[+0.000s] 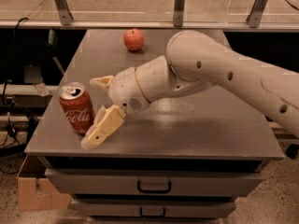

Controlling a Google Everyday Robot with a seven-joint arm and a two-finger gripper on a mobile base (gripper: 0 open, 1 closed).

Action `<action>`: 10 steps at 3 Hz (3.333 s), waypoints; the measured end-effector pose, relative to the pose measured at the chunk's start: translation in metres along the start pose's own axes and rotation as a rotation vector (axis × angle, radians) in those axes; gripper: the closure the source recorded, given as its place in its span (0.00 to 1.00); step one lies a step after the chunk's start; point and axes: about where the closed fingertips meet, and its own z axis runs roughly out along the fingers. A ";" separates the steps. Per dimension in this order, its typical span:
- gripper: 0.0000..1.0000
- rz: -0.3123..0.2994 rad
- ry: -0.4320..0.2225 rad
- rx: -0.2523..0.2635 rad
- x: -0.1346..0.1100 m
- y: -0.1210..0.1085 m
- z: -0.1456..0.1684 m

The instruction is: Move coke can near apple

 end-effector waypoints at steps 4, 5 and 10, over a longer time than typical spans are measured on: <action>0.94 0.061 -0.132 0.173 -0.055 -0.054 -0.057; 1.00 0.055 -0.136 0.181 -0.059 -0.056 -0.061; 1.00 -0.078 -0.043 0.562 -0.034 -0.224 -0.186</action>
Offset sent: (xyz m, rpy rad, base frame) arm 0.0188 0.0361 0.0058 0.0836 0.1015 -0.0325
